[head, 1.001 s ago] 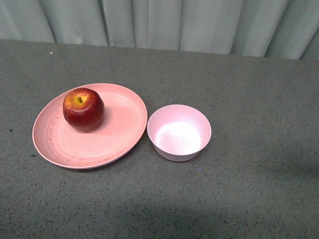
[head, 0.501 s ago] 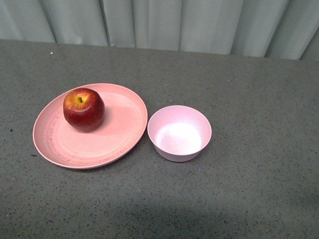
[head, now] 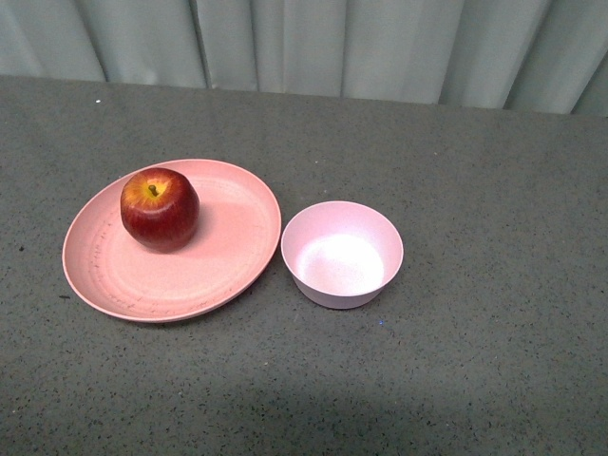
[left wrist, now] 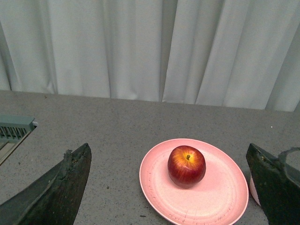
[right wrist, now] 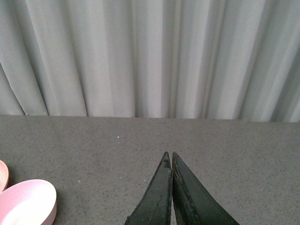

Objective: Move apple from plate to bowl

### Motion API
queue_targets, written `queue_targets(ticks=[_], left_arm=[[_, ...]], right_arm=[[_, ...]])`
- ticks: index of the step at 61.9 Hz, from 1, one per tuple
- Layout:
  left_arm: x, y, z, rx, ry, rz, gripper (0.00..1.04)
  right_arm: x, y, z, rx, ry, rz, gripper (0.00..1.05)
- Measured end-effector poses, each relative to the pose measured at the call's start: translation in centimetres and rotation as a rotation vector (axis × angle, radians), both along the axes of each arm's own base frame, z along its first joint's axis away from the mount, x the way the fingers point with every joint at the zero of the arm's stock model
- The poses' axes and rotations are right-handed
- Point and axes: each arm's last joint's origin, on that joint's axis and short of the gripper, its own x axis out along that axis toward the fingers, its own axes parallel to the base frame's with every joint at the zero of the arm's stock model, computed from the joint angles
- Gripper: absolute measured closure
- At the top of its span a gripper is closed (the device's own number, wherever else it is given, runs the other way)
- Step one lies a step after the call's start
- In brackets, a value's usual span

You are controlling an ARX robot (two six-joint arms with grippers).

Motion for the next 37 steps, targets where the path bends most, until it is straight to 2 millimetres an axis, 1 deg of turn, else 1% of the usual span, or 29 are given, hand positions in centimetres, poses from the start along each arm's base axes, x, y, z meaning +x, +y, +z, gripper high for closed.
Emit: queue_targets(ticks=[37], left_arm=[[0.0, 0.0, 0.0, 0.000, 0.000, 0.000, 0.07]], right_arm=[[-1.7, 0.0, 0.2, 0.000, -0.010, 0.000, 1.04]])
